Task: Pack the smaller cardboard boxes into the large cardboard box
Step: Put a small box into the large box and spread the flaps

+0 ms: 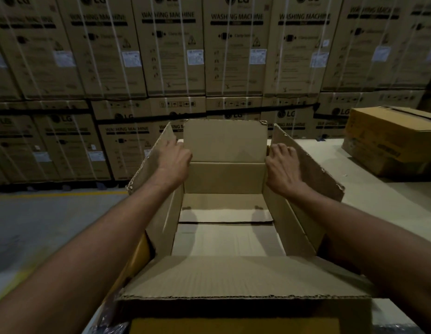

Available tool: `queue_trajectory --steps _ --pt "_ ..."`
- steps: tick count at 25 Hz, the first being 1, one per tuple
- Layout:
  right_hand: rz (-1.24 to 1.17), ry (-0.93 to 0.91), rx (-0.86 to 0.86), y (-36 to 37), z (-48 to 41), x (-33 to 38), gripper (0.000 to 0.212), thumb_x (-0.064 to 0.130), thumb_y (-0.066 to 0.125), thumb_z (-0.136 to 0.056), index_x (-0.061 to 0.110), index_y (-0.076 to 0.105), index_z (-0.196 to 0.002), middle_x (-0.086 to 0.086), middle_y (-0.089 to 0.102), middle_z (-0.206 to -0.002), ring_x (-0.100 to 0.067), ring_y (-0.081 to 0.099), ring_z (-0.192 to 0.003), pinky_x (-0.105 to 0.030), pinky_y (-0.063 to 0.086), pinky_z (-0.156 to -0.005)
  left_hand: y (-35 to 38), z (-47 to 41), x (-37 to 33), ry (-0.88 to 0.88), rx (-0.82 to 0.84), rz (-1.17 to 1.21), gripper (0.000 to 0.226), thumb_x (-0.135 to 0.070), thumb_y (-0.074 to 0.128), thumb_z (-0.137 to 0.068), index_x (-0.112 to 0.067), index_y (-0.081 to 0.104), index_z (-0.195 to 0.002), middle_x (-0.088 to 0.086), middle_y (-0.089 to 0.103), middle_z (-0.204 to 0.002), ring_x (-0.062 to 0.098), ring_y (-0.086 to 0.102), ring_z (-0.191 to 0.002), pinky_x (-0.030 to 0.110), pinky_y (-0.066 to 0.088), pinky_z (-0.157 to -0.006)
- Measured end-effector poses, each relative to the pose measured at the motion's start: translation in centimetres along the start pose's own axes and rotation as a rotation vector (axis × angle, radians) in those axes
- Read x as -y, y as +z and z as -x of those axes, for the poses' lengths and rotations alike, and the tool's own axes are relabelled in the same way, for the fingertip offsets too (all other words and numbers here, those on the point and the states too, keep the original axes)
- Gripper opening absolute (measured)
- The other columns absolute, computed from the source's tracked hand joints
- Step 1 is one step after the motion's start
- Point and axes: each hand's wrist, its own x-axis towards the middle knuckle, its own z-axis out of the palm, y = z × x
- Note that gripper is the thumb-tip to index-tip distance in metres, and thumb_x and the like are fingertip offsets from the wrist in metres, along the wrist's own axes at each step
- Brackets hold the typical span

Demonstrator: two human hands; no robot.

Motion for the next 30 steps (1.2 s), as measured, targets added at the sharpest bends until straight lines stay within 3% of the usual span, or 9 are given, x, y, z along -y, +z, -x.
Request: queue_trajectory --steps 4,11,14,17,21,25,27,28,30 --pt "-0.090 -0.003 0.157 0.1 0.2 1.4 0.038 0.036 0.070 -0.086 0.019 0.065 -0.121 -0.008 0.055 -0.127 -0.026 0.047 -0.120 -0.044 0.043 -0.102 0.5 0.4 -1.9 0.028 0.082 0.004 0.020 -0.027 0.061 -0.097 -0.022 0.066 -0.115 0.005 0.063 -0.120 0.024 0.049 -0.120 0.040 0.040 -0.104" --pt "-0.054 0.056 0.255 -0.1 0.7 1.9 0.039 0.038 0.068 -0.087 0.021 0.063 -0.122 -0.009 0.054 -0.131 -0.028 0.045 -0.126 -0.054 0.035 -0.109 1.9 0.2 -2.8 0.101 0.123 0.133 0.022 -0.033 0.064 -0.095 -0.023 0.065 -0.114 0.000 0.062 -0.103 0.018 0.050 -0.098 0.043 0.041 -0.101" --pt "0.052 0.138 0.311 -0.1 0.8 -0.1 0.036 0.040 0.064 -0.090 0.023 0.064 -0.122 -0.014 0.050 -0.141 -0.033 0.039 -0.137 -0.060 0.025 -0.116 1.8 0.2 -3.2 0.115 0.155 0.168 0.026 -0.035 0.063 -0.095 -0.024 0.064 -0.119 -0.001 0.065 -0.105 0.019 0.053 -0.097 0.043 0.042 -0.098" --pt "0.191 0.102 0.394 1.0 1.8 -2.8 0.031 0.042 0.061 -0.092 0.029 0.066 -0.120 -0.012 0.047 -0.143 -0.033 0.032 -0.140 -0.054 0.017 -0.120 1.7 0.2 -3.9 0.129 0.188 0.205 0.032 -0.035 0.064 -0.095 -0.025 0.062 -0.125 0.000 0.067 -0.112 0.020 0.058 -0.104 0.043 0.043 -0.096" --pt "0.195 0.085 0.352 2.0 2.6 -2.9 0.032 0.040 0.065 -0.089 0.027 0.067 -0.118 -0.014 0.040 -0.151 -0.035 0.025 -0.145 -0.053 0.011 -0.123 0.9 0.1 -5.4 0.195 0.241 0.255 0.039 -0.040 0.065 -0.095 -0.026 0.061 -0.131 -0.001 0.066 -0.124 0.020 0.059 -0.115 0.043 0.046 -0.098" --pt "0.233 0.283 0.154 0.6 1.6 -4.1 0.065 0.041 0.068 -0.086 0.021 0.050 -0.144 -0.021 0.018 -0.166 -0.042 0.015 -0.153 -0.058 0.010 -0.122 -1.0 -0.3 -8.4 0.329 0.338 0.355 0.053 -0.050 0.064 -0.094 -0.028 0.053 -0.141 -0.001 0.060 -0.138 0.021 0.056 -0.126 0.044 0.050 -0.099" --pt "0.136 0.406 0.142 0.0 0.5 -5.4 0.070 0.039 0.067 -0.088 0.019 0.041 -0.150 -0.022 0.034 -0.157 -0.040 0.044 -0.138 -0.056 0.039 -0.108 -2.2 -0.6 -10.5 0.391 0.341 0.395 0.056 -0.051 0.064 -0.094 -0.028 0.050 -0.144 -0.002 0.058 -0.141 0.021 0.055 -0.127 0.043 0.051 -0.098" --pt "0.047 0.435 0.154 -0.1 0.0 -5.9 0.063 0.038 0.066 -0.090 0.018 0.043 -0.146 -0.020 0.047 -0.145 -0.035 0.057 -0.119 -0.048 0.052 -0.090 -2.8 -0.8 -11.7 0.415 0.340 0.422 0.058 -0.050 0.065 -0.094 -0.028 0.049 -0.145 -0.003 0.057 -0.143 0.021 0.054 -0.128 0.043 0.051 -0.098" --pt "-0.065 0.439 0.176 -0.3 -0.4 -6.5 0.048 0.040 0.066 -0.091 0.019 0.050 -0.132 -0.012 0.056 -0.119 -0.025 0.058 -0.089 -0.037 0.042 -0.061 -3.9 -1.1 -13.9 0.447 0.353 0.489 0.059 -0.048 0.066 -0.094 -0.027 0.049 -0.145 -0.002 0.056 -0.144 0.022 0.054 -0.129 0.043 0.050 -0.099"
